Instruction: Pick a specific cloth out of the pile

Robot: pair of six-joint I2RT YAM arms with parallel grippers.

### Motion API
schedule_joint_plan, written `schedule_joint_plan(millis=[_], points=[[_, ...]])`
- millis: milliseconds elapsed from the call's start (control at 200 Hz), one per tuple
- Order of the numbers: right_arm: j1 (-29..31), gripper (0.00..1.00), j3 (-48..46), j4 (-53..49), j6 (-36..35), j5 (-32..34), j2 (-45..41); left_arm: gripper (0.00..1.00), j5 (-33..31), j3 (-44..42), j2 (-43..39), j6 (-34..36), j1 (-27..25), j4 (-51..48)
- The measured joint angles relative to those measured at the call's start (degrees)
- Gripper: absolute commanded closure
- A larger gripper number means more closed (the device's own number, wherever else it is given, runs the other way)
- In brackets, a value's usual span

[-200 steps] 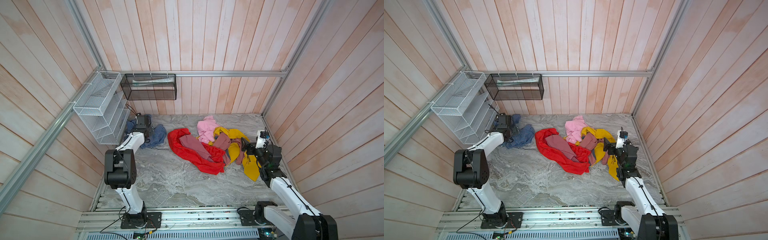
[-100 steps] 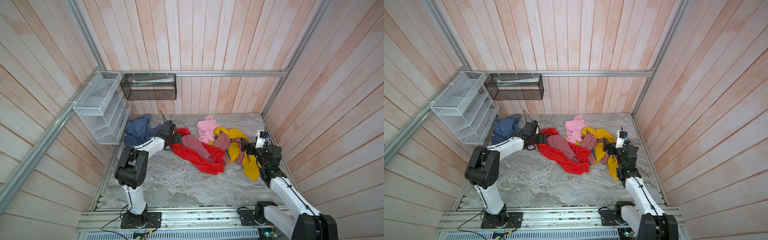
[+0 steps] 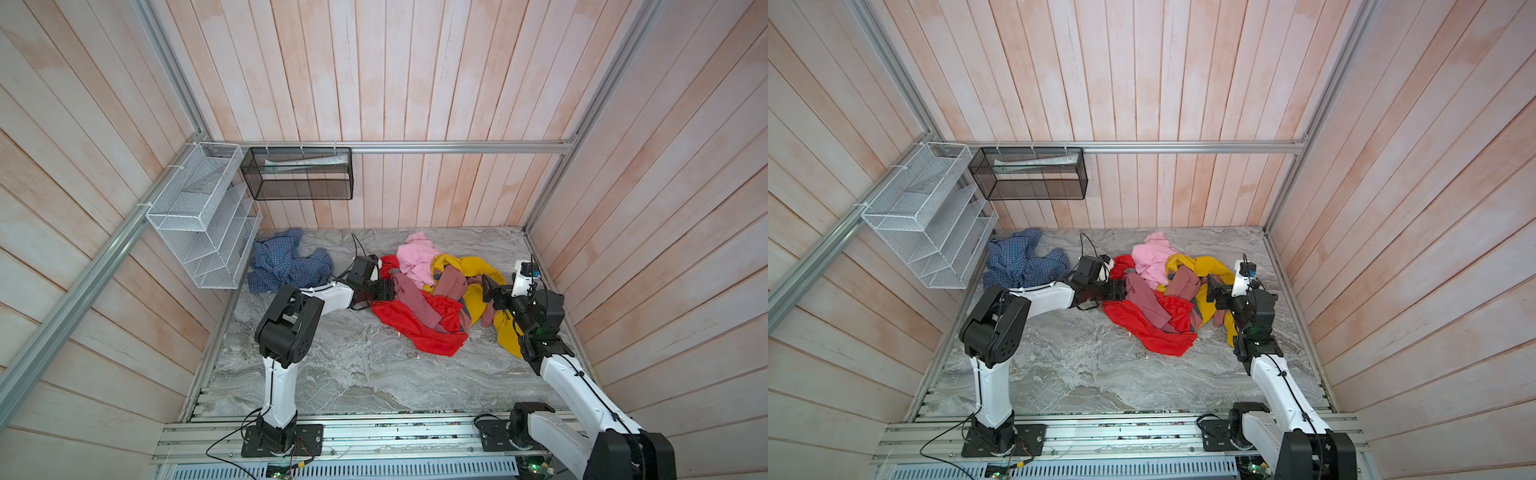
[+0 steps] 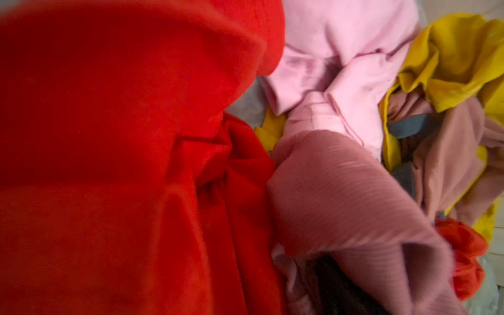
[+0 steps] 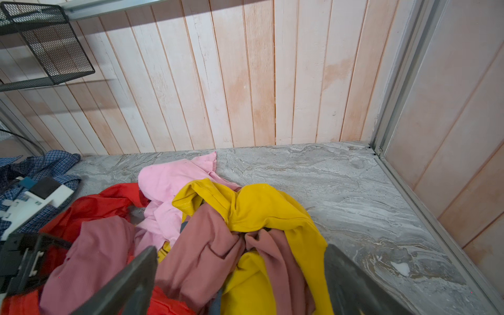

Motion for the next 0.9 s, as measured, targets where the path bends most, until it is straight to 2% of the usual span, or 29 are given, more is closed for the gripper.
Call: schedule_joint_plan(millis=[175, 275, 425, 530, 660, 805, 900], points=[[0.0, 0.05, 0.0, -0.5, 0.0, 0.0, -1.2, 0.11, 1.0, 1.5, 1.5, -0.8, -0.7, 1.7], [0.0, 0.05, 0.0, -0.6, 0.0, 0.2, -1.2, 0.0, 0.5, 2.3, 1.4, 0.2, -0.7, 0.9], [0.0, 0.05, -0.3, 0.1, -0.9, 1.0, -1.1, 0.0, -3.5, 1.3, -1.7, 3.2, -0.7, -1.2], [0.0, 0.05, -2.6, 3.1, -1.7, 1.7, -0.6, 0.0, -7.9, -4.6, -9.2, 6.3, -0.7, -1.1], [0.0, 0.05, -6.0, 7.8, -3.6, 3.1, 1.9, 0.0, -13.7, -16.4, -22.1, 10.3, -0.1, 2.8], [-0.3, 0.05, -8.8, 13.4, -5.7, 5.9, 5.7, 0.0, -18.8, -28.8, -34.1, 14.1, 3.4, 6.8], [-0.8, 0.05, -10.7, 18.8, -5.9, 7.1, 8.3, 0.0, -24.4, -35.8, -40.8, 17.0, 4.9, 8.9]])
